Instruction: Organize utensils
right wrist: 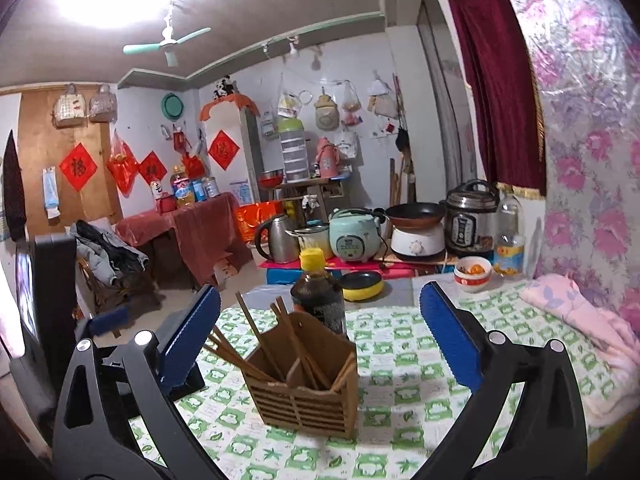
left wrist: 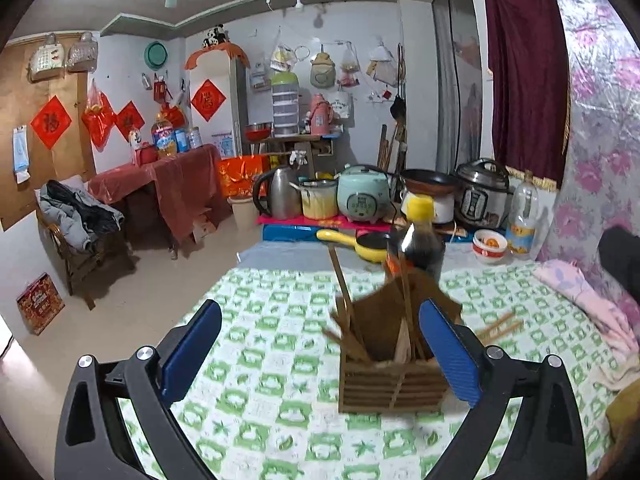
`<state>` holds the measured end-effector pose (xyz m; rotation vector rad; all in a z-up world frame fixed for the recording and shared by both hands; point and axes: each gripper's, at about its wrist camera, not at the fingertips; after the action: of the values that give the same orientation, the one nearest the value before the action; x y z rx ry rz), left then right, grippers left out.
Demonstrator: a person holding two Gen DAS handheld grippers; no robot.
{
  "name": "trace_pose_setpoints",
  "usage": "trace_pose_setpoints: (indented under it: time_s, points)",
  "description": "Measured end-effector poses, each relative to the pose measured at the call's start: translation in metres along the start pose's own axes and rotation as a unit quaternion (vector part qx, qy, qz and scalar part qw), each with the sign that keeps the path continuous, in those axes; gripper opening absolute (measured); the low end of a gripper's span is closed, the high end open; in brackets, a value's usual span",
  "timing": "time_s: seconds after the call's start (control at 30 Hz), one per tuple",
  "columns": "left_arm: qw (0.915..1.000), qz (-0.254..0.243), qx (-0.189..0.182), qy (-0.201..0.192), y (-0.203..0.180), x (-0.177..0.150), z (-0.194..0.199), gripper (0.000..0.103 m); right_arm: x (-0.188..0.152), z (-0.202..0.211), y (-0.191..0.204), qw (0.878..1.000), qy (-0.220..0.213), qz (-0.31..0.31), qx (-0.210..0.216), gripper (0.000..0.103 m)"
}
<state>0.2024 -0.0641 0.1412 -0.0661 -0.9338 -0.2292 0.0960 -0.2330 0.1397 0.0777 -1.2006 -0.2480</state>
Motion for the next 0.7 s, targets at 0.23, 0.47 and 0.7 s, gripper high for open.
trace_pose_setpoints:
  time_s: [0.23,0.47,0.7]
  points:
    - [0.9999,-0.005,0.012,-0.006,0.000,-0.042,-0.010,0.097,-0.050,-0.016,-0.014,0.998,0.013,0.001,-0.055,0.096]
    - [0.9982,-0.026,0.055,-0.004,-0.005,-0.060,-0.021,0.097,-0.065,-0.031,-0.019,0.997,0.050,0.013,-0.057,0.096]
    - [0.9978,-0.026,0.059,-0.015,-0.004,-0.067,-0.020,0.097,-0.073,-0.031,-0.037,0.996,0.064,-0.021,-0.058,0.096]
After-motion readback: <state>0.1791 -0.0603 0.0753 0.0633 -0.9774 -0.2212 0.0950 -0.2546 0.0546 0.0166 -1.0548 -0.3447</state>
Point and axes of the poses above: each gripper's, at about its wrist camera, not at the fingertips, and z roughly against the way its jaws point, y to its left, x to its top, and after that the axes turned 9 degrees about y, right-handed
